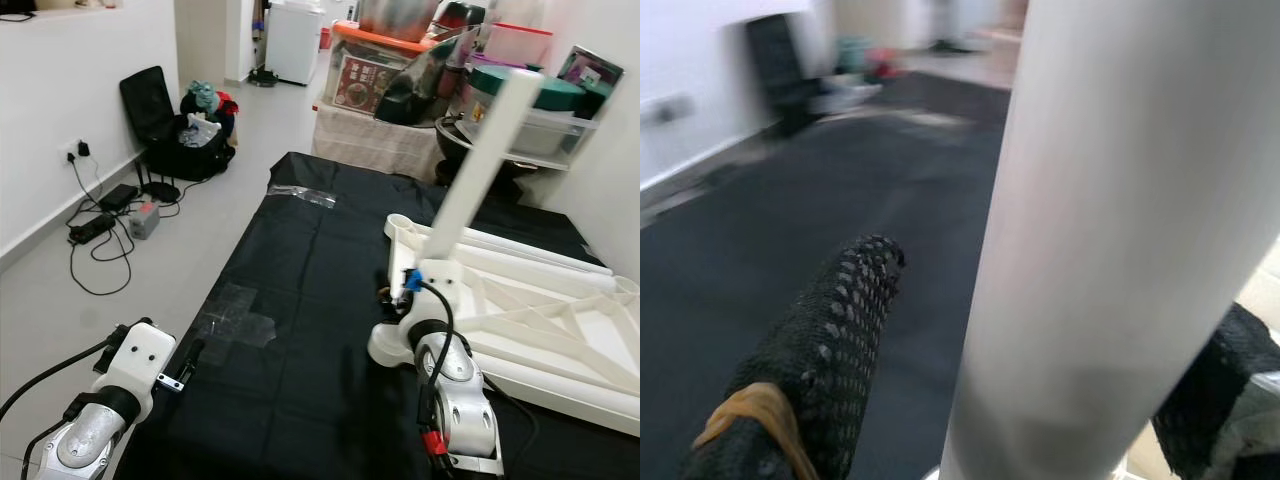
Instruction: Building children table
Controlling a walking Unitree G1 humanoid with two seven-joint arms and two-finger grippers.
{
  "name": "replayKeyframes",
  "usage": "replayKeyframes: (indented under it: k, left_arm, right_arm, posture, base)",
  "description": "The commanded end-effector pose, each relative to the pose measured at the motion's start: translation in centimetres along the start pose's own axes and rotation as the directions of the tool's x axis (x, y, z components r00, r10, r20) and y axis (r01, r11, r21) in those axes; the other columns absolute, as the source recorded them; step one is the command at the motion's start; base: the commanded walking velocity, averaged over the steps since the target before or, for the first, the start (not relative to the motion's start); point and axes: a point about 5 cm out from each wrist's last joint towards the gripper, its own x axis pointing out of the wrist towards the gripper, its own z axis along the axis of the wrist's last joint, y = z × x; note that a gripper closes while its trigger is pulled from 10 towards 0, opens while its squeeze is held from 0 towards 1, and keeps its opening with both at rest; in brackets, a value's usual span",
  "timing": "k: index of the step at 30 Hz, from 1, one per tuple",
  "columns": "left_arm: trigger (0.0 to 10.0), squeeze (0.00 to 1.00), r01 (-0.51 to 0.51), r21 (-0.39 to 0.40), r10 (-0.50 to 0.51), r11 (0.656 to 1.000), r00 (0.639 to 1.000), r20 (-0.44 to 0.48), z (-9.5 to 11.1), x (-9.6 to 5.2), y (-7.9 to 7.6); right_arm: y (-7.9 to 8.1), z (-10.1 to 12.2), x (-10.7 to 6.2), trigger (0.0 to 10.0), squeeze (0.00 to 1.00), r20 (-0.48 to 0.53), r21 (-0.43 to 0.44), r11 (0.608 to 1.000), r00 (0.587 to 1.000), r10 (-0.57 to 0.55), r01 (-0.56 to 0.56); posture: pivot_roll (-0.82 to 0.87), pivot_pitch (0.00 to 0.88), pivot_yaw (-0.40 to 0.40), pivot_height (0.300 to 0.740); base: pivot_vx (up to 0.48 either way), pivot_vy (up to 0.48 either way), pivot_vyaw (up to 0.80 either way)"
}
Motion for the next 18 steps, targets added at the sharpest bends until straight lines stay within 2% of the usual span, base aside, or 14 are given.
replayKeyframes:
  k: [1,4,9,11,14,16,18]
  left_arm:
    - [10.0,0.0,0.013,0.004,-0.013,1.0,1.0,-0.001,0.0,0.0,-0.2]
    - [10.0,0.0,0.011,0.006,-0.011,1.0,1.0,-0.001,0.0,0.0,-0.1]
    - [10.0,0.0,0.014,0.007,-0.014,1.0,1.0,-0.001,0.1,-0.1,-0.2]
    - [10.0,0.0,0.018,0.006,-0.018,1.0,1.0,0.001,0.2,-0.1,-0.3]
    - [10.0,0.0,0.018,0.006,-0.018,1.0,1.0,0.001,0.2,-0.1,-0.3]
    - [10.0,0.0,0.014,0.005,-0.014,1.0,1.0,0.003,0.3,0.0,-0.4]
    - [10.0,0.0,0.01,0.005,-0.01,1.0,1.0,0.004,0.3,0.0,-0.3]
  right_arm:
    - [2.1,-1.8,0.0,10.0,0.0,-0.057,0.032,0.982,0.98,0.189,-0.187]
    - [3.0,-2.0,0.1,10.0,0.0,-0.057,0.019,0.964,0.962,0.267,-0.267]
    - [3.6,-2.0,0.8,10.0,0.0,-0.05,0.022,0.957,0.955,0.292,-0.291]
    - [4.3,-1.6,2.5,10.0,0.0,-0.022,0.023,0.952,0.952,0.306,-0.305]
    - [4.3,-1.6,2.5,10.0,0.0,-0.022,0.023,0.952,0.952,0.306,-0.305]
    - [4.8,-0.4,4.0,10.0,0.0,0.028,0.01,0.94,0.94,0.339,-0.34]
    - [5.1,0.2,4.5,10.0,0.0,0.049,0.004,0.935,0.934,0.353,-0.354]
  posture:
    - [0.11,0.0,-0.183,0.74]
    - [0.11,0.0,-0.183,0.74]
    - [0.11,0.0,-0.179,0.74]
    - [0.13,0.0,-0.187,0.74]
    - [0.13,0.0,-0.187,0.74]
    - [0.14,0.0,-0.194,0.74]
    - [0.14,0.0,-0.194,0.74]
  base:
    - [0.0,0.0,0.0]
    - [0.0,0.0,0.0]
    - [0.0,0.0,0.0]
    - [0.0,0.0,0.0]
    - [0.0,0.0,0.0]
    - [0.0,0.0,0.0]
    - [0.0,0.0,0.0]
